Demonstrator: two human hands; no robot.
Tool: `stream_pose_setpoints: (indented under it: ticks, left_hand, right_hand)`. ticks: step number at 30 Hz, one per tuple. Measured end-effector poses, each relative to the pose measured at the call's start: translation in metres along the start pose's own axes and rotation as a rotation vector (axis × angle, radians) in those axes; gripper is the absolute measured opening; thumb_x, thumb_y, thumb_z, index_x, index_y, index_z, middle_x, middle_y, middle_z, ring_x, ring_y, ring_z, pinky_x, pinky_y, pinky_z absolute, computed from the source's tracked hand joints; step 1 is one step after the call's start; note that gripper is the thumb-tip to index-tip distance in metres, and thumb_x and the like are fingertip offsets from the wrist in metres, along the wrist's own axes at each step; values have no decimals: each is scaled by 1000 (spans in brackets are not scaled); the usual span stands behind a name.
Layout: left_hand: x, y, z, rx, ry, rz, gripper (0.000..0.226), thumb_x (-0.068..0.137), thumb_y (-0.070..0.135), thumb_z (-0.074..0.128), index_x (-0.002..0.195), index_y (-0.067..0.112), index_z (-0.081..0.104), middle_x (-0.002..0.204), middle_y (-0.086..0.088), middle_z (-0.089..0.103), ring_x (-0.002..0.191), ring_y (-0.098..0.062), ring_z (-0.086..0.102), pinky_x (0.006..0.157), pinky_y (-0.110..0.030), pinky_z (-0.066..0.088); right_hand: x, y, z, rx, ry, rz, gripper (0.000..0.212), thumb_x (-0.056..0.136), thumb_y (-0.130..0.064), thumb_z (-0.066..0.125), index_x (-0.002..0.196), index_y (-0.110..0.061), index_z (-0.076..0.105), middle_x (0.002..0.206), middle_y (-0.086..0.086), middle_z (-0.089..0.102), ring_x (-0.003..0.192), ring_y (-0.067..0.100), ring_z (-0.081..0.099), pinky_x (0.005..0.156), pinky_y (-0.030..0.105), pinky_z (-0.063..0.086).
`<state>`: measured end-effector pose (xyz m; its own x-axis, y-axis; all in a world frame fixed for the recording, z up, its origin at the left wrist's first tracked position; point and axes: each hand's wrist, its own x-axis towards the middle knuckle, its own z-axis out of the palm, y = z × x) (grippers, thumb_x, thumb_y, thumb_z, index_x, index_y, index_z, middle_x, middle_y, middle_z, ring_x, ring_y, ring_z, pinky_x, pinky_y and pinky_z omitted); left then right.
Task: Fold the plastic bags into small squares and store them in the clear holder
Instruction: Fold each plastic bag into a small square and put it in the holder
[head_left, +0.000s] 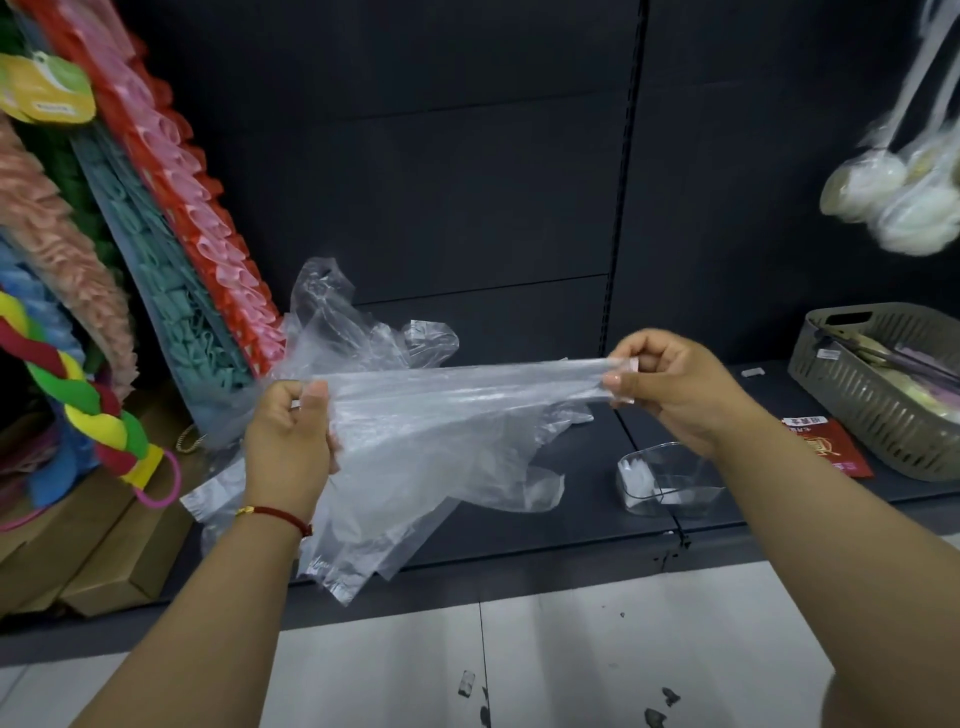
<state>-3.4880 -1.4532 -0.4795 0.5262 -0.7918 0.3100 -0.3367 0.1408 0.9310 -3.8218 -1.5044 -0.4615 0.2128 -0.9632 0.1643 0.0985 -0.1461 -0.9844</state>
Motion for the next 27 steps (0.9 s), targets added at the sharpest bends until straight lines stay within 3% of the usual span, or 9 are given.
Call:
stream_pose_setpoints:
  ticks: [3,6,8,11,13,17,20,23,27]
  left_hand:
    - [-1,10,1,-90,12,1,23,103,25,46,82,18,48,52,-1,47,35,-5,39,35,-18,35]
    - [0,18,5,-279,-3,-94,25,103,26,46,80,19,50,48,6,48,40,-8,41,40,-19,35]
    - [1,19,6,-395,-60,-176,24,98,36,54,79,21,54,71,-8,53,63,-22,47,60,-33,44]
    - [-4,17,10,-437,-137,-262,22,85,48,62,79,27,57,100,-9,49,90,-27,42,80,-47,37]
    - [-8,17,17,-423,-140,-304,24,94,41,60,77,25,57,90,-9,50,90,-26,43,80,-46,37]
    - [-5,13,27,-382,-97,-350,31,100,31,53,73,17,53,61,-5,50,67,-25,44,66,-37,43]
    - [-2,13,25,-461,-147,-514,28,98,40,54,85,15,61,63,2,55,58,-15,48,55,-23,46]
    - [-10,17,22,-478,-412,-716,38,93,48,56,92,11,65,68,2,61,55,-10,57,50,-22,49]
    - [-22,10,32,-269,-463,-585,24,95,26,60,74,15,55,69,-1,57,60,-14,63,57,-27,50]
  right_hand:
    - [4,-7,-1,318,38,-27,61,43,-25,95,93,-13,63,83,7,66,76,17,67,63,24,56]
    - [5,-3,3,469,-31,-29,89,38,-39,99,112,-12,60,103,5,70,97,18,68,88,30,56]
    - [1,6,18,306,-132,58,97,35,-50,96,115,-10,59,111,0,70,108,14,64,102,30,47]
    - [-7,27,44,-123,-252,275,112,42,-56,91,135,-13,46,137,-9,50,129,10,45,110,30,33]
    - [-8,36,55,-174,-316,294,92,57,-46,90,134,-14,51,135,-4,57,128,13,52,108,33,40]
    - [-8,35,64,-29,-218,317,10,83,-3,72,93,-5,70,82,1,71,79,13,66,75,20,54]
    - [-1,33,56,87,-110,363,3,83,-2,70,82,-5,69,80,10,67,81,22,60,85,34,54]
    - [4,31,45,129,-3,377,5,83,-2,70,83,-7,70,79,10,69,84,25,60,90,41,48]
    - [4,28,40,173,48,355,4,91,-8,64,88,-10,66,80,9,67,76,22,63,77,37,58]
